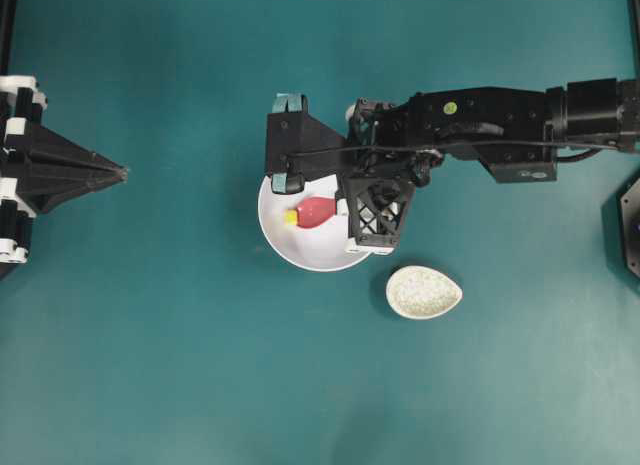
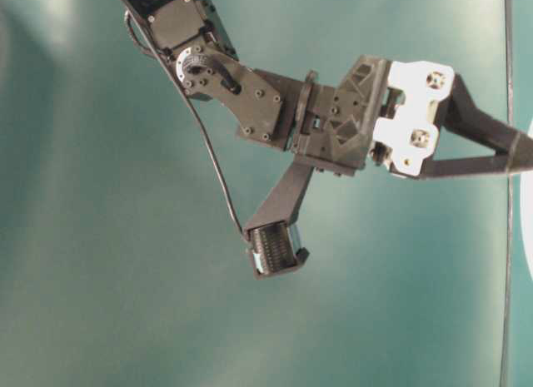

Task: Scoop the yellow hexagonal prism block from the bowl with a spoon using the right arm.
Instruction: 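Slide the spoon under the yellow block along the bowl floor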

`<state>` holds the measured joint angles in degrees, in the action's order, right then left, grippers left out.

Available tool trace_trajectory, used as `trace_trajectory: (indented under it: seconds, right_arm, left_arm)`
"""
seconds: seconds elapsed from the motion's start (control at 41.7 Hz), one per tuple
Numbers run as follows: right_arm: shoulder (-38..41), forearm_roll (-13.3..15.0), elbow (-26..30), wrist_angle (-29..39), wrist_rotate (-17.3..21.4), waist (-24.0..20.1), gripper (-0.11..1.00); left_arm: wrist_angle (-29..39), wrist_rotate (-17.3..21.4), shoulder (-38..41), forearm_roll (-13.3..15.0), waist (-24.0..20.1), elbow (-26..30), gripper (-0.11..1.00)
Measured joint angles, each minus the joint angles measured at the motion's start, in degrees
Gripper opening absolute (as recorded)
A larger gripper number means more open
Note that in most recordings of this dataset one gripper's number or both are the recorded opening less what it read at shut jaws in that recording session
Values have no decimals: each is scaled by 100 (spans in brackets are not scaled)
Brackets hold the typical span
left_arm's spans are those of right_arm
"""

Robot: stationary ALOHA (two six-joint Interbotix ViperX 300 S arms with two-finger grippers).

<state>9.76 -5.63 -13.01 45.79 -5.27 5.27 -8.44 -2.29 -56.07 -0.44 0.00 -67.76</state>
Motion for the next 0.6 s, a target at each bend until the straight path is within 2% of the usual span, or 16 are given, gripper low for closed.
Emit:
trace_trajectory:
  seconds: [0.6]
  right_arm:
    - [0, 0, 0, -633, 0, -18, 23]
  left_arm:
    - [0, 0, 0, 0, 0, 0, 0]
